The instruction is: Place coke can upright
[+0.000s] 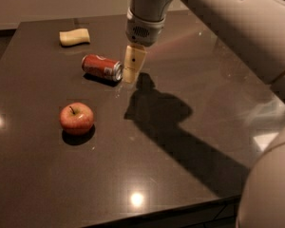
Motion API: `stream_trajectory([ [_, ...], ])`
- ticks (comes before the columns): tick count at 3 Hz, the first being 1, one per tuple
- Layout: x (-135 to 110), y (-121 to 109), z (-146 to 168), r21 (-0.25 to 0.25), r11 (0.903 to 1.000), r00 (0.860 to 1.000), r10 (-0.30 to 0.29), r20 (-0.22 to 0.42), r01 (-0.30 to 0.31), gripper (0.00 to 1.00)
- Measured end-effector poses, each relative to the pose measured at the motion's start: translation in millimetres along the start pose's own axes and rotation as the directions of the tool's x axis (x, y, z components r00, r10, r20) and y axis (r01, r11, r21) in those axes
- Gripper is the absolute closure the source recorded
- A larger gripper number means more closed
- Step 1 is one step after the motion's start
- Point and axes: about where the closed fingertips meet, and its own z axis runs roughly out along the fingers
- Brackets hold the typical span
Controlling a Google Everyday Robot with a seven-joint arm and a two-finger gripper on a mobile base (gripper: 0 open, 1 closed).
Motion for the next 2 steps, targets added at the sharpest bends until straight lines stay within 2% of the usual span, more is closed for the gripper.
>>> stream_trajectory([
  [2, -51, -3, 35, -0.017, 0.9988, 0.999, 0.047, 0.021, -0.047, 0.0],
])
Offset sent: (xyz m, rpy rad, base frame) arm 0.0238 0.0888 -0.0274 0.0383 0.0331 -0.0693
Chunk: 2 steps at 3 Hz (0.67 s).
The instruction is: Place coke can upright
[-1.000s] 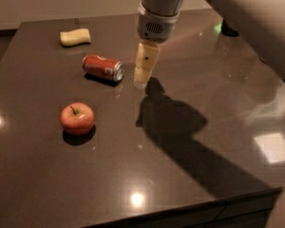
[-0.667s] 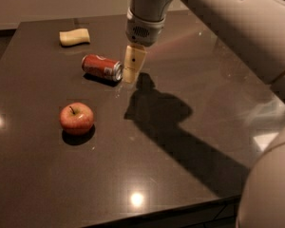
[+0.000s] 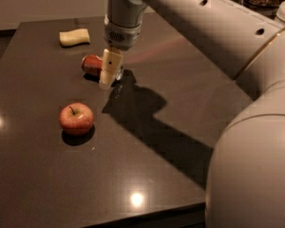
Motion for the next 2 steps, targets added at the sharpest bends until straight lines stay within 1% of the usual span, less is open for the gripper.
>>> stream_trajectory([
  [1, -22, -5, 14, 0.003, 0.9996, 1.0, 0.027, -0.015, -0.027, 0.0],
  [2, -37, -14, 23, 0.007, 0.9987, 0.998, 0.05, -0.035, -0.05, 0.0],
])
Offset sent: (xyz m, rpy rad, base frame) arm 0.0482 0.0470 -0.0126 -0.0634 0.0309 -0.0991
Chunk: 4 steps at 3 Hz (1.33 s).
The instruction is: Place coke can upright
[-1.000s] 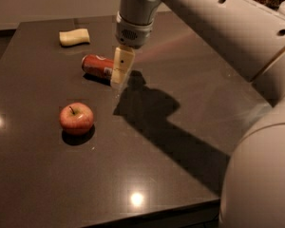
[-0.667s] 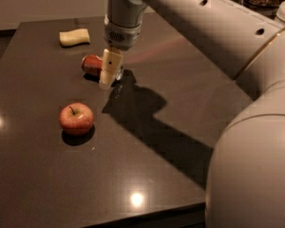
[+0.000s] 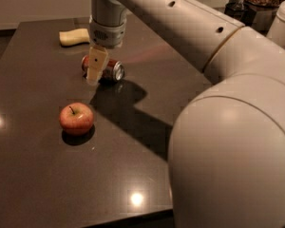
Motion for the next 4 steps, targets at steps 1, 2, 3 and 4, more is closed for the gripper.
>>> stream_trajectory([
  [1, -14, -14, 8, 0.008, 0.9998, 1.0, 0.021, -0.022, -0.02, 0.0],
  [2, -19, -20, 12, 0.014, 0.9994, 0.999, 0.031, -0.03, -0.031, 0.0],
  [3, -23, -20, 20, 0.012, 0.9991, 0.999, 0.04, -0.036, -0.04, 0.0],
  [4, -27, -14, 30, 0.006, 0.9991, 0.998, 0.041, -0.046, -0.041, 0.0],
])
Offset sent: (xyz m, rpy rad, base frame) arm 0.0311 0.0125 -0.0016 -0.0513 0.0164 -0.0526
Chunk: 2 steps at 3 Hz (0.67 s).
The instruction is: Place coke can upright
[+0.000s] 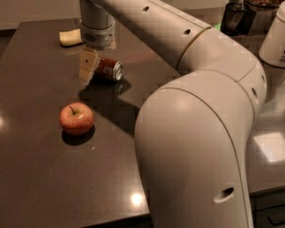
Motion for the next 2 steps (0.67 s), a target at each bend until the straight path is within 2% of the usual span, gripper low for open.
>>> stream_trajectory([
  [1, -5, 8, 10, -0.009, 1.0, 1.0, -0.004, -0.014, 0.004, 0.0],
  [2, -15, 12, 16, -0.022, 0.9996, 0.999, -0.017, -0.029, 0.017, 0.22],
])
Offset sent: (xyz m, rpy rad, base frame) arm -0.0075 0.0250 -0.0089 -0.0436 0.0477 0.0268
